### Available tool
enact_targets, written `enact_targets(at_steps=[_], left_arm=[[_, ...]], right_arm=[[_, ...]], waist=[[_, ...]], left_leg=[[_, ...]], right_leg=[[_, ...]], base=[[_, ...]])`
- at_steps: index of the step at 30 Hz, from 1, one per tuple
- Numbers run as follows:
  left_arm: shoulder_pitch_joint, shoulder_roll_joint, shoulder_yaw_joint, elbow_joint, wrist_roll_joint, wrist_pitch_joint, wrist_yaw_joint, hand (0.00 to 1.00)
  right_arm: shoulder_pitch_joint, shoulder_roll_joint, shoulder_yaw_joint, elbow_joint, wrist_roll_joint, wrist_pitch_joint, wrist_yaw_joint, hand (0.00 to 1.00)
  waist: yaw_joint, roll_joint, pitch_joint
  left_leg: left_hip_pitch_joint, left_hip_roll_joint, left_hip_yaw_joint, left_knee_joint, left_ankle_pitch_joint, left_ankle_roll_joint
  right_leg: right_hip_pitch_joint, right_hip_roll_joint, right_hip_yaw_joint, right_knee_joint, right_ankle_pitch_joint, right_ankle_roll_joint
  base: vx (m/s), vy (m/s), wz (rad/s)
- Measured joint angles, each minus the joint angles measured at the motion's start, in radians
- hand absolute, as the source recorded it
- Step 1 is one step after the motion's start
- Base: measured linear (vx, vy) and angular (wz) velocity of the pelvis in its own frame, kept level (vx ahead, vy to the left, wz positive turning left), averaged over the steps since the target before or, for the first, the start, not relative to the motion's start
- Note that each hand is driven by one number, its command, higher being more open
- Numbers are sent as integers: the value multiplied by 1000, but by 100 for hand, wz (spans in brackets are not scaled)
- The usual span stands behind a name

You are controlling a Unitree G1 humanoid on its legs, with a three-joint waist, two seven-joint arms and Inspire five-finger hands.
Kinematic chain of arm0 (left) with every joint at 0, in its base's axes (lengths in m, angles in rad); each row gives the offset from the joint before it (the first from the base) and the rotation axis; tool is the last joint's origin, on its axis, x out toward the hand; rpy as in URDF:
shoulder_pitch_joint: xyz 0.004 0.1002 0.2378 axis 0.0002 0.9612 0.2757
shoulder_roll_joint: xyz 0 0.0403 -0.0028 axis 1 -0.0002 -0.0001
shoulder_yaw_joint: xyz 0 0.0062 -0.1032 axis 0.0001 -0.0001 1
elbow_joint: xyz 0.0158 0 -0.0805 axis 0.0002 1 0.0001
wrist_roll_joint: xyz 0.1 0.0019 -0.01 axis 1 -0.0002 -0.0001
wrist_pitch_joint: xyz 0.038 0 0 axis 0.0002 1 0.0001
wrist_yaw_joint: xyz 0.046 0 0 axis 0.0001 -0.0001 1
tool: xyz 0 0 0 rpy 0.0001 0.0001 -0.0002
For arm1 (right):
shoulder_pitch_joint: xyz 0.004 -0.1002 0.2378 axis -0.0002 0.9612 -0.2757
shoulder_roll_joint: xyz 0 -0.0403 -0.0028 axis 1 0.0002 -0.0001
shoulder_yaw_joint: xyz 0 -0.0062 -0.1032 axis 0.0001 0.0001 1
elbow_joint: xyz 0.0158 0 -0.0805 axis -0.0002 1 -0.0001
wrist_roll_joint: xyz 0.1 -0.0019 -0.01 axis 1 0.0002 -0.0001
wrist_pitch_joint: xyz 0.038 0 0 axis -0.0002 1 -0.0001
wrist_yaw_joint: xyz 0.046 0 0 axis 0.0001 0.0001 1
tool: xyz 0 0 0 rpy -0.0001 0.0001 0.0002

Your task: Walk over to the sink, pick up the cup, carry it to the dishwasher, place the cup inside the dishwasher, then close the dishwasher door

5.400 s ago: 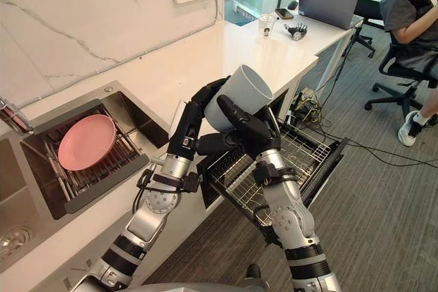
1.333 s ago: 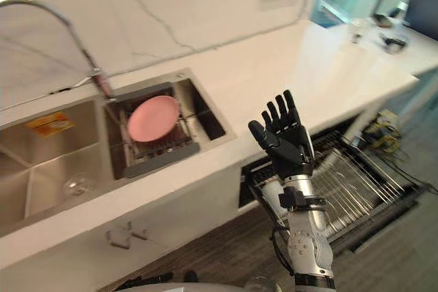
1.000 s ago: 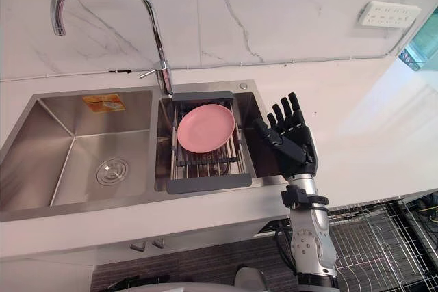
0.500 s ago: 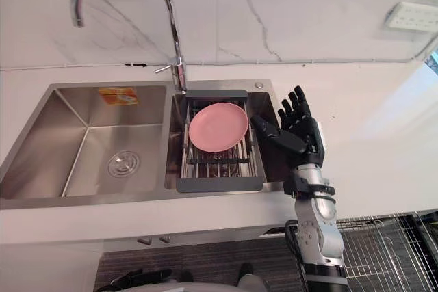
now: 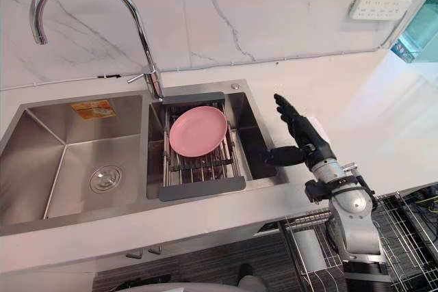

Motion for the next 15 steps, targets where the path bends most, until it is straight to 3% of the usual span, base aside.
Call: enact_targets(at_steps=[4,15], left_arm=[[3,3,-14,-1,15,-15,-2,100],[3,16,-42,-11,20,6,6,100]], right_arm=[[0,-1,31,0,-61,-43,-7,100],[-40,6,116,26,-140,-52,-104,100]], waist=[[1,-4,-5],[6,-12,-10]], left_leg=[[6,0,13,-6,0,0],[7,-4,9,-20,5,3]], right_leg=[[0,2,7,-5,4,-1],[0,2,-22,-17,18,7]], base=[[-44,-20,-7],[-16,-10,0]])
